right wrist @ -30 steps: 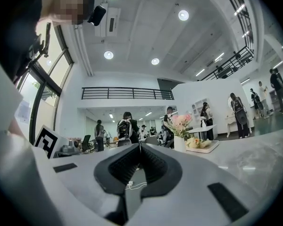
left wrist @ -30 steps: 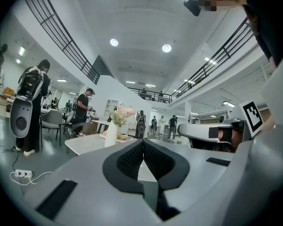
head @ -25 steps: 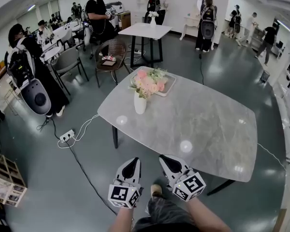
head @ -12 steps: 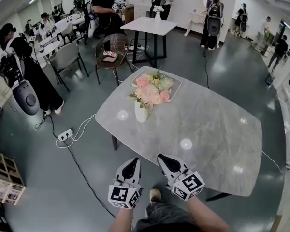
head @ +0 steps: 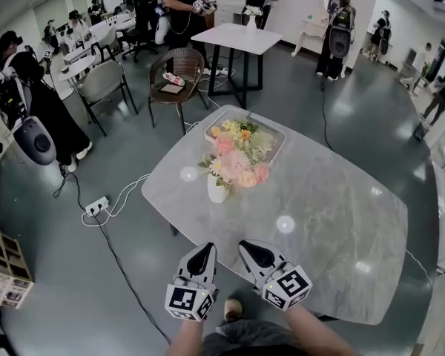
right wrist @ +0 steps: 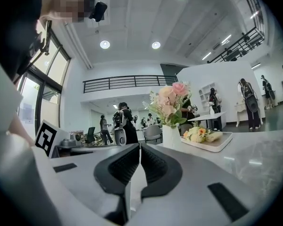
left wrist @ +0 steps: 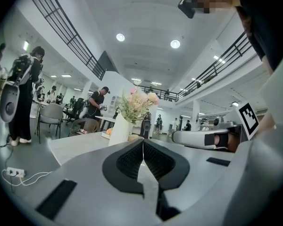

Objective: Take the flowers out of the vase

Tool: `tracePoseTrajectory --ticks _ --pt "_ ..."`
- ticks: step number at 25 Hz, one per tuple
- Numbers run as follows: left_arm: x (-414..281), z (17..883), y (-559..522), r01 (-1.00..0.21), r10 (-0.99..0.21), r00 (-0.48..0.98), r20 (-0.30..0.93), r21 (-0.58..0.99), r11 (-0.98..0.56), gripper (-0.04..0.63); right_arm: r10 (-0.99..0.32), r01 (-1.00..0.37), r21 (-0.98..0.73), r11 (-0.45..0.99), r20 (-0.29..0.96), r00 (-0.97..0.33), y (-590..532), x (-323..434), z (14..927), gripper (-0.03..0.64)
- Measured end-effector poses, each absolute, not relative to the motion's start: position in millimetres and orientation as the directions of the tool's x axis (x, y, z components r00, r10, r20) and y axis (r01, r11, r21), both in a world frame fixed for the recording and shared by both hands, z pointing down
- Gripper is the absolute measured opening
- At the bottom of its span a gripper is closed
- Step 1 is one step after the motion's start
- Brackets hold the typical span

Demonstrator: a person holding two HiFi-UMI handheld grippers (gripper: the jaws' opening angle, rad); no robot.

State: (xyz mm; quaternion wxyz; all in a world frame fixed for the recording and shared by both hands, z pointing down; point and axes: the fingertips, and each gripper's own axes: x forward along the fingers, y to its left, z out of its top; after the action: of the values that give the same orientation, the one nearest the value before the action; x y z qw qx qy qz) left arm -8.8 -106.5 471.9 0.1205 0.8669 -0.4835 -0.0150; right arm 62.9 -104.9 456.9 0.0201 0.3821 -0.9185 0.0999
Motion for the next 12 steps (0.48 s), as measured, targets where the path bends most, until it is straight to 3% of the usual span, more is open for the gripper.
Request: tracePoseTrajectory --ticks 12 --pt "-1.2 488.8 -136.0 -0.825 -0.83 0.552 0.075 0.194 -0.531 0.015 -0.681 -0.689 -0.157 0.708 0.107 -0.724 -137.1 55.0 473.9 0.023"
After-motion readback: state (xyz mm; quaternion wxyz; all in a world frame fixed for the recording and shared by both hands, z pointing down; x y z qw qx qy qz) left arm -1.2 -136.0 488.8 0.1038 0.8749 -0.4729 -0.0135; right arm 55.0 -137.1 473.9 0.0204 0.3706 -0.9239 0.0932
